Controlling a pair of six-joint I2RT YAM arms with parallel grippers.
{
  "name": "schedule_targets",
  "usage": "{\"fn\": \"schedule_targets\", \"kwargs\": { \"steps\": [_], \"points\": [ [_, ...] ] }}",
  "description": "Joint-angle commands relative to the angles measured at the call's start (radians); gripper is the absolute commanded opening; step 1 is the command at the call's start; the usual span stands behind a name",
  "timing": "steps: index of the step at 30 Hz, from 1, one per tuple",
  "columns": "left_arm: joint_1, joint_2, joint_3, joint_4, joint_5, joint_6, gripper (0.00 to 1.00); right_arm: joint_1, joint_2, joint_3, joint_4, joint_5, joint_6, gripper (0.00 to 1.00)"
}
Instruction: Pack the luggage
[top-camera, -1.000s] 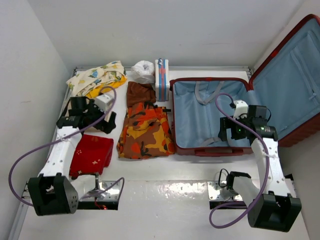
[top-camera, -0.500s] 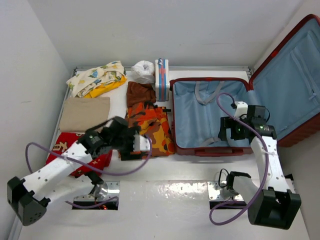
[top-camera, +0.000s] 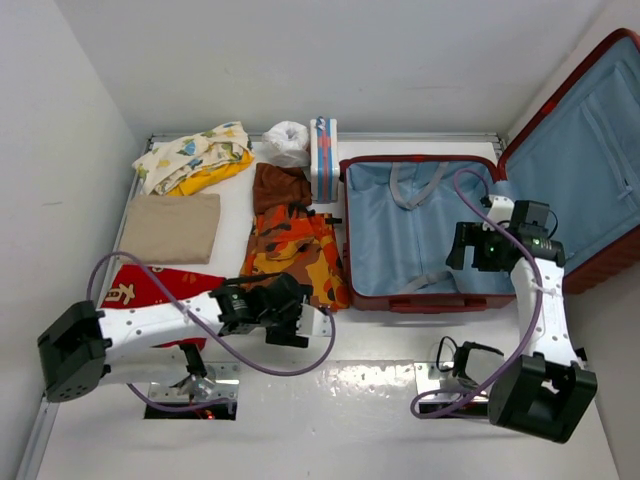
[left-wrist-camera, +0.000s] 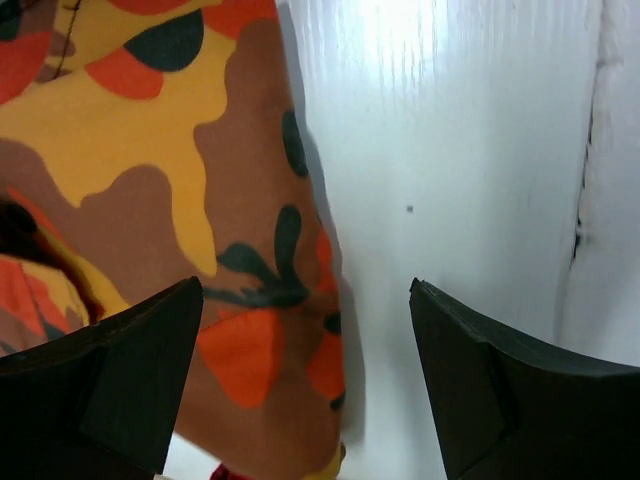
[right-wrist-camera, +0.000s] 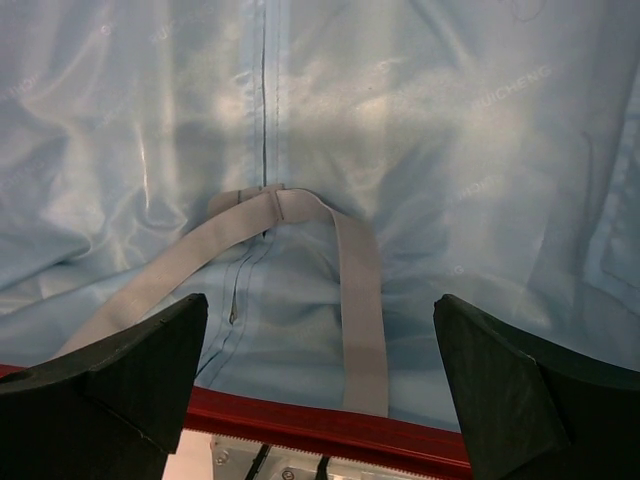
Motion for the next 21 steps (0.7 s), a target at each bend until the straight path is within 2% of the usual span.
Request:
{"fn": "schedule_targets", "kwargs": {
  "steps": [1,10,13,19,21],
  "points": [
    [-0.038,0.061,-0.008,0.122,-0.031,-0.081,0.88,-0.031,0.006,0.037,-0.008,-0.029,-0.015,0.94],
    [-0.061,0.203,-0.029,0.297,-0.114,-0.184,0.84,-0.074,0.013,0.067,-0.036,-0.057,-0.041,0.94],
    [-0.061,0.288,-0.042,0.32,-0.148,-0.198,0.78,-0.08,0.012,0.075,-0.042,-0.058,-0.047,0.94],
    [-0.061,0.337,-0.057,0.381,-0.175,-0.217,0.72,-0.09,0.006,0.081,-0.048,-0.057,-0.061,0.94],
    [-0.061,0.375,-0.046,0.393,-0.175,-0.23,0.66,-0.096,0.003,0.077,-0.05,-0.054,-0.065,0.94]
  ]
}}
